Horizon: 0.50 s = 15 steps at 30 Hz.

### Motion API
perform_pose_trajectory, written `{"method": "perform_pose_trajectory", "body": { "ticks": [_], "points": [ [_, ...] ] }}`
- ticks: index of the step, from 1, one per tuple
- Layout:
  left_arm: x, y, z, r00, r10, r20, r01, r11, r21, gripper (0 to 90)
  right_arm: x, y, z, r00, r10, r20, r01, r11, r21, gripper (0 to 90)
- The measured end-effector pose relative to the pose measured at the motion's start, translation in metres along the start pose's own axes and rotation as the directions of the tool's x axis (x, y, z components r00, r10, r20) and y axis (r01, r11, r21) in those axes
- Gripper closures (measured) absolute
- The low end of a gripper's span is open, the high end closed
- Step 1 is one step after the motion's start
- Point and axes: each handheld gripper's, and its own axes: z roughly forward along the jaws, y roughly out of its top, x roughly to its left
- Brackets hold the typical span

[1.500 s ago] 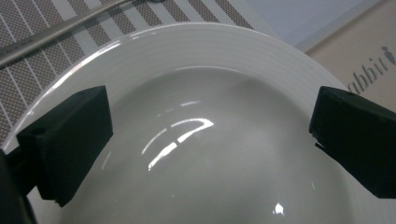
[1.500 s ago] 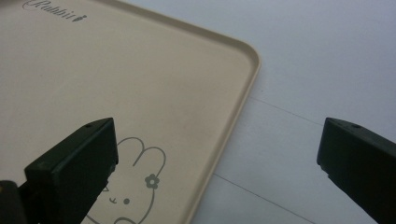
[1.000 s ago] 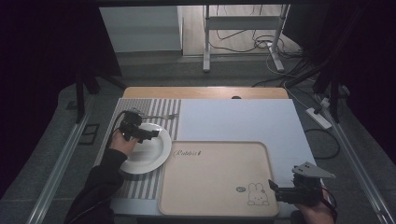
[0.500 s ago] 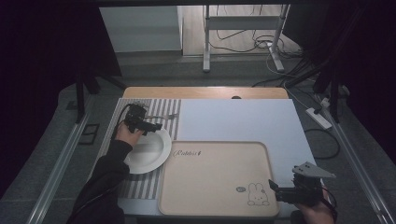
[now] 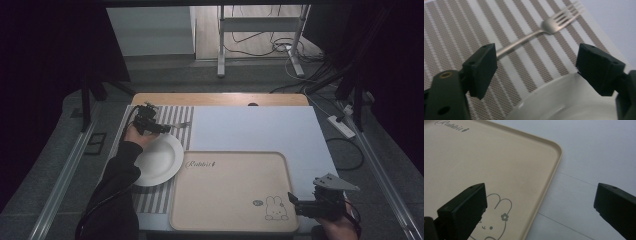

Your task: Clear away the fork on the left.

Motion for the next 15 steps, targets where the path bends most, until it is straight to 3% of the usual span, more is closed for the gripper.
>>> {"method": "perform_pose_trajectory", "body": {
  "ticks": [4,7,8,10,12,15],
  "points": [
    [0.009,0.001,-0.002,0.9998,-0.012,-0.019,0.012,0.9999,0.004,40.8,0.000,0.000,0.000,1.0000,0.000,0.001,0.000,1.000,0.005,0.0],
    [0.019,0.002,-0.003,0.9993,-0.029,-0.022,0.029,0.9995,0.008,61.4,0.000,0.000,0.000,1.0000,-0.003,0.001,0.003,1.000,0.005,0.0],
    [0.024,0.002,-0.003,0.9988,-0.049,-0.001,0.049,0.9988,0.008,69.4,0.000,0.000,0.000,1.0000,-0.002,0.003,0.002,1.000,0.004,0.0],
    [0.026,0.002,-0.002,0.9983,-0.058,0.001,0.058,0.9983,0.008,84.1,0.000,0.000,0.000,1.0000,-0.001,0.003,0.001,1.000,0.004,0.0],
    [0.030,0.005,0.001,0.9978,-0.066,0.006,0.066,0.9978,0.009,88.8,0.000,0.000,0.000,1.0000,0.000,0.003,0.000,1.000,0.004,0.0],
    [0.030,0.007,0.005,0.9979,-0.064,-0.009,0.064,0.9976,0.028,88.9,0.000,0.000,0.000,1.0000,-0.001,0.002,0.001,1.000,0.005,0.0]
  ]
}}
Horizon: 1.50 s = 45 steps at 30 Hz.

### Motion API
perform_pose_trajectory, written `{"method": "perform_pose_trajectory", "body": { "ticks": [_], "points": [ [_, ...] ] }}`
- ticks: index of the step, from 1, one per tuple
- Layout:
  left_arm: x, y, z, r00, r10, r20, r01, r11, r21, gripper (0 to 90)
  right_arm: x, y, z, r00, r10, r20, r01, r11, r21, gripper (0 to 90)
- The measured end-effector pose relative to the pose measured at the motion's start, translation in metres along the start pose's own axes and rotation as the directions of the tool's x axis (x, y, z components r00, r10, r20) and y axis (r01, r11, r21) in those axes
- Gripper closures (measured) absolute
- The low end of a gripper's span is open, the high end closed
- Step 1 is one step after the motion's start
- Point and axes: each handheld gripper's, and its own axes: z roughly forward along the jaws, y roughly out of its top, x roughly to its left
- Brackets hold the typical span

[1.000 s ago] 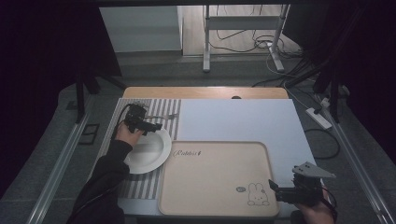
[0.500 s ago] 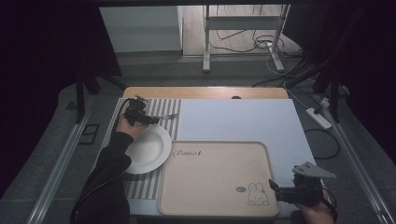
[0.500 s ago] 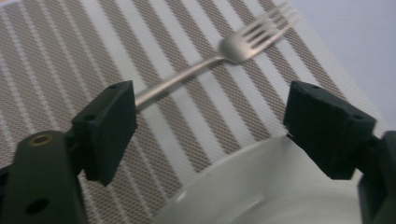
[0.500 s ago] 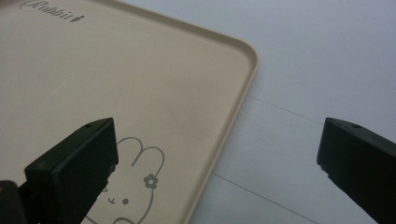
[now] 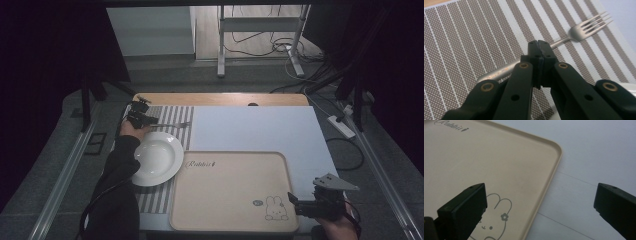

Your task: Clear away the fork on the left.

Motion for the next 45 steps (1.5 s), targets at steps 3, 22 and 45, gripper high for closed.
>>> {"method": "perform_pose_trajectory", "body": {
  "ticks": [3,22,45],
  "points": [
    [0.000,0.004,0.006,0.9997,0.010,-0.022,-0.009,0.9997,0.023,88.9,0.000,0.000,0.000,1.0000,-0.001,0.000,0.001,1.000,0.000,0.0],
    [-0.005,0.009,0.021,0.9935,0.069,-0.091,-0.055,0.9873,0.149,88.9,0.001,-0.001,-0.001,0.9999,-0.010,0.004,0.010,1.000,-0.008,0.0],
    [-0.010,-0.007,0.007,0.9957,0.089,0.026,-0.092,0.9787,0.184,88.8,0.003,-0.001,-0.001,0.9996,-0.025,0.011,0.025,1.000,-0.002,0.0]
  ]
}}
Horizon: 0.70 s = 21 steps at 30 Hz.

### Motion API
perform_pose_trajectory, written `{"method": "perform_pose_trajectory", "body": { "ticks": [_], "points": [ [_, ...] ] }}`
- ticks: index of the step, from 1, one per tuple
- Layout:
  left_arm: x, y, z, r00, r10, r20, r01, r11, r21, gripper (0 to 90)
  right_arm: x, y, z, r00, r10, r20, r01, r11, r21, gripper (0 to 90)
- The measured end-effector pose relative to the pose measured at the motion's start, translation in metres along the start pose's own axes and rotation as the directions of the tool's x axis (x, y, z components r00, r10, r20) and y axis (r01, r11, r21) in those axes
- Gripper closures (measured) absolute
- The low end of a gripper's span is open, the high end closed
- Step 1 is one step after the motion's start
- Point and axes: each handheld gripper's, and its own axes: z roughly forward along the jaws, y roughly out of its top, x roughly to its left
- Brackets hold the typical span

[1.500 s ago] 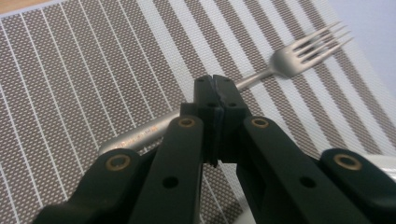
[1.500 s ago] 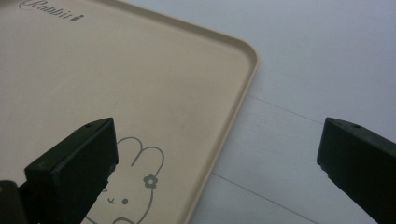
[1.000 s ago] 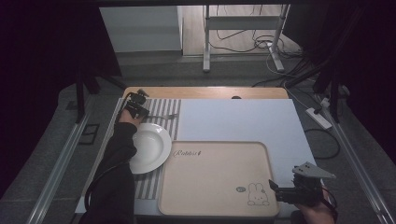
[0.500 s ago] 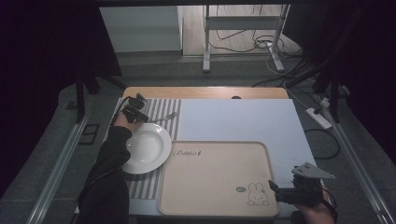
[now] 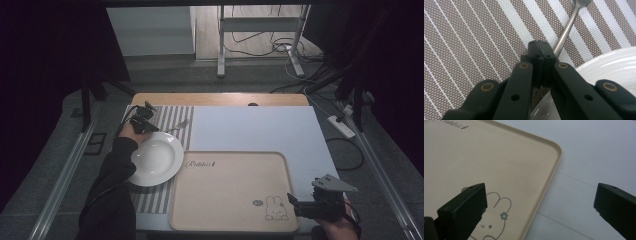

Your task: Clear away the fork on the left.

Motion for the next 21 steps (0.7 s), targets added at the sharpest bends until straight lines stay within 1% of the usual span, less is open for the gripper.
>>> {"method": "perform_pose_trajectory", "body": {
  "ticks": [3,4,5,6,7,8,9,10,11,12,13,15,17,18,19,20,21],
  "points": [
    [0.001,0.002,-0.003,0.9999,-0.008,0.011,0.008,0.9997,-0.023,88.3,0.000,0.000,0.000,1.0000,-0.001,0.000,0.001,1.000,0.000,0.0],
    [0.000,0.003,-0.005,1.0000,-0.004,0.004,0.004,0.9994,-0.036,83.4,0.000,0.000,0.000,1.0000,0.000,-0.001,0.000,1.000,0.001,0.0],
    [0.000,0.003,-0.005,1.0000,-0.004,0.004,0.004,0.9994,-0.036,80.0,0.000,0.000,0.000,1.0000,0.000,-0.001,0.000,1.000,0.001,0.0],
    [-0.001,0.004,-0.006,1.0000,0.001,0.000,-0.001,0.9990,-0.044,80.0,0.000,0.000,0.000,1.0000,-0.001,-0.001,0.001,1.000,0.002,0.0],
    [-0.002,0.005,-0.006,1.0000,0.004,-0.005,-0.004,0.9987,-0.051,71.9,0.000,0.000,0.000,1.0000,-0.002,-0.001,0.002,1.000,0.004,0.0],
    [-0.003,0.005,-0.006,0.9999,0.007,-0.011,-0.008,0.9983,-0.058,69.1,0.000,0.000,0.000,1.0000,-0.003,0.000,0.003,1.000,0.002,0.0],
    [-0.005,0.006,-0.006,0.9997,0.005,-0.022,-0.007,0.9974,-0.072,64.5,0.000,0.000,0.000,1.0000,-0.003,0.000,0.003,1.000,0.003,0.0],
    [-0.005,0.006,-0.006,0.9997,0.005,-0.022,-0.007,0.9974,-0.072,59.9,0.000,0.000,0.000,1.0000,-0.003,0.001,0.003,1.000,0.003,0.0],
    [-0.005,0.007,-0.006,0.9998,0.002,-0.019,-0.003,0.9971,-0.076,59.9,0.000,0.000,0.000,1.0000,-0.003,0.001,0.003,1.000,0.003,0.0],
    [-0.006,0.007,-0.005,0.9999,-0.002,-0.015,0.001,0.9969,-0.079,52.6,0.000,0.000,0.000,1.0000,-0.001,0.003,0.001,1.000,0.002,0.0],
    [-0.006,0.008,-0.004,0.9999,-0.004,-0.013,0.003,0.9967,-0.081,52.6,0.000,0.000,0.000,1.0000,-0.001,0.003,0.001,1.000,0.002,0.0],
    [-0.008,0.009,-0.002,0.9998,-0.015,-0.008,0.015,0.9958,-0.090,43.1,0.000,0.000,0.000,1.0000,0.000,0.002,0.000,1.000,0.003,0.0],
    [-0.009,0.010,0.000,0.9998,-0.020,0.007,0.021,0.9946,-0.101,35.8,0.000,0.000,0.000,1.0000,-0.002,0.002,0.002,1.000,0.006,0.0],
    [-0.011,0.012,0.003,0.9997,-0.022,0.012,0.023,0.9940,-0.107,27.7,0.001,0.000,0.000,1.0000,-0.005,0.002,0.005,1.000,0.005,0.0],
    [-0.011,0.012,0.003,0.9997,-0.022,0.012,0.023,0.9940,-0.107,23.0,0.001,0.000,0.000,1.0000,-0.005,0.002,0.005,1.000,0.005,0.0],
    [-0.012,0.013,0.004,0.9996,-0.022,0.016,0.024,0.9940,-0.107,23.0,0.001,0.000,0.000,1.0000,-0.006,0.002,0.006,1.000,0.004,0.0],
    [-0.014,0.013,0.006,0.9996,-0.020,0.021,0.022,0.9943,-0.104,19.0,0.001,0.000,0.000,1.0000,-0.005,0.002,0.005,1.000,0.004,0.0]
  ]
}}
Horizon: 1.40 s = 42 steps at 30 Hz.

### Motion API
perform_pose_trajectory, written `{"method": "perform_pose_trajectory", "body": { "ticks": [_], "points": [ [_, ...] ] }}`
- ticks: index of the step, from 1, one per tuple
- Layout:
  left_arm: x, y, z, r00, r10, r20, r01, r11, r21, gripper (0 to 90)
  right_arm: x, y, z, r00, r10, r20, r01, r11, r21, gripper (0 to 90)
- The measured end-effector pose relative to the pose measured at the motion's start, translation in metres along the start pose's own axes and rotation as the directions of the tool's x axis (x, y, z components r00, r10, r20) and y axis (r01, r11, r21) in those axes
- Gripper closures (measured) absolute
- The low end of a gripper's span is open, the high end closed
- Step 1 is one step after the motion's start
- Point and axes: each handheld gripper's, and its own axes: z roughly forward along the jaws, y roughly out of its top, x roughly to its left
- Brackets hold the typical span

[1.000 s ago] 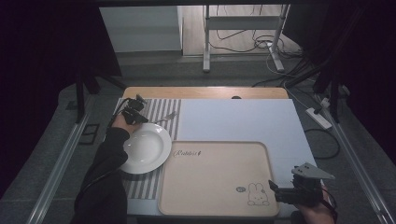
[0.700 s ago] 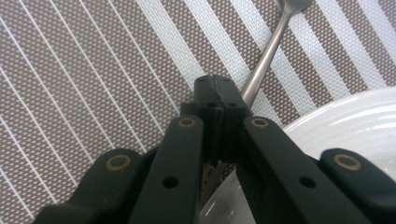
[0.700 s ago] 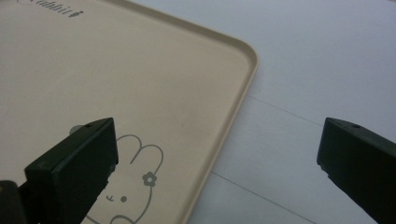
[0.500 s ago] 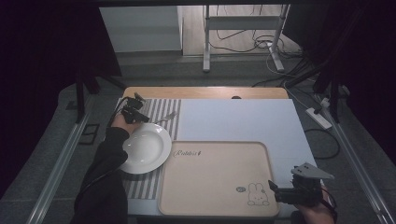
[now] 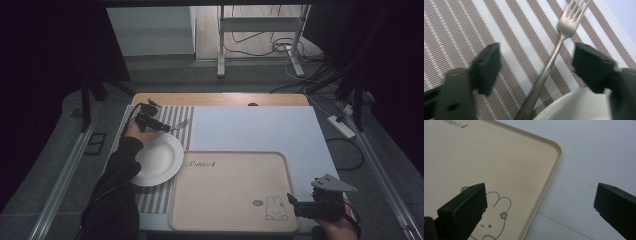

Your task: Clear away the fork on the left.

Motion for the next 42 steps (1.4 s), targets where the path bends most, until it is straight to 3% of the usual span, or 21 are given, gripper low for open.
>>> {"method": "perform_pose_trajectory", "body": {
  "ticks": [5,9,14,15,20,24,26,27,28,32,33,34,37,42],
  "points": [
    [-0.006,0.002,0.010,0.9999,0.010,-0.005,-0.009,0.9992,0.038,7.0,0.000,0.000,0.000,1.0000,-0.002,-0.002,0.002,1.000,0.001,0.0],
    [-0.006,0.005,0.017,0.9999,-0.011,-0.010,0.011,0.9981,0.060,0.8,0.000,0.000,0.000,1.0000,-0.005,-0.001,0.005,1.000,0.002,0.0],
    [-0.008,0.007,0.021,0.9991,-0.010,-0.041,0.013,0.9963,0.085,0.0,0.000,0.000,0.000,1.0000,-0.006,-0.001,0.006,1.000,0.002,0.0],
    [-0.008,0.008,0.023,0.9963,-0.002,-0.085,0.011,0.9950,0.099,0.0,0.000,0.000,0.000,1.0000,-0.007,-0.001,0.007,1.000,0.002,0.0],
    [-0.009,0.009,0.024,0.9949,0.019,-0.099,-0.008,0.9938,0.111,0.1,0.001,0.000,0.000,0.9999,-0.010,0.000,0.010,1.000,0.003,0.0],
    [-0.005,0.007,0.018,0.9943,0.023,-0.104,-0.014,0.9955,0.093,13.5,0.001,0.000,0.000,0.9999,-0.012,0.000,0.012,1.000,0.004,0.0],
    [-0.001,0.005,0.014,0.9943,0.031,-0.102,-0.023,0.9965,0.081,25.0,0.001,0.000,0.000,0.9999,-0.012,0.000,0.012,1.000,0.004,0.0],
    [0.000,0.004,0.011,0.9943,0.040,-0.099,-0.032,0.9964,0.078,34.9,0.001,0.000,0.000,0.9999,-0.012,-0.001,0.012,1.000,0.006,0.0],
    [0.001,0.003,0.009,0.9944,0.045,-0.095,-0.038,0.9964,0.076,34.9,0.001,0.000,0.000,0.9999,-0.012,-0.001,0.012,1.000,0.006,0.0],
    [0.004,-0.002,0.004,0.9932,0.087,-0.078,-0.082,0.9945,0.065,58.4,0.001,0.000,0.001,0.9999,-0.014,0.000,0.014,1.000,0.008,0.0],
    [0.004,-0.006,0.002,0.9891,0.126,-0.077,-0.121,0.9906,0.065,77.4,0.001,0.000,0.001,0.9999,-0.015,0.002,0.015,1.000,0.008,0.0],
    [0.004,-0.006,0.002,0.9891,0.126,-0.077,-0.121,0.9906,0.065,81.9,0.001,0.000,0.001,0.9999,-0.015,0.002,0.015,1.000,0.008,0.0],
    [0.004,-0.008,0.001,0.9863,0.155,-0.057,-0.151,0.9864,0.065,84.0,0.001,0.000,0.001,0.9999,-0.015,0.002,0.015,1.000,0.010,0.0],
    [0.010,-0.009,-0.001,0.9888,0.147,-0.029,-0.145,0.9879,0.055,84.4,0.001,0.000,0.001,0.9999,-0.013,0.003,0.013,1.000,0.008,0.0]
  ]
}}
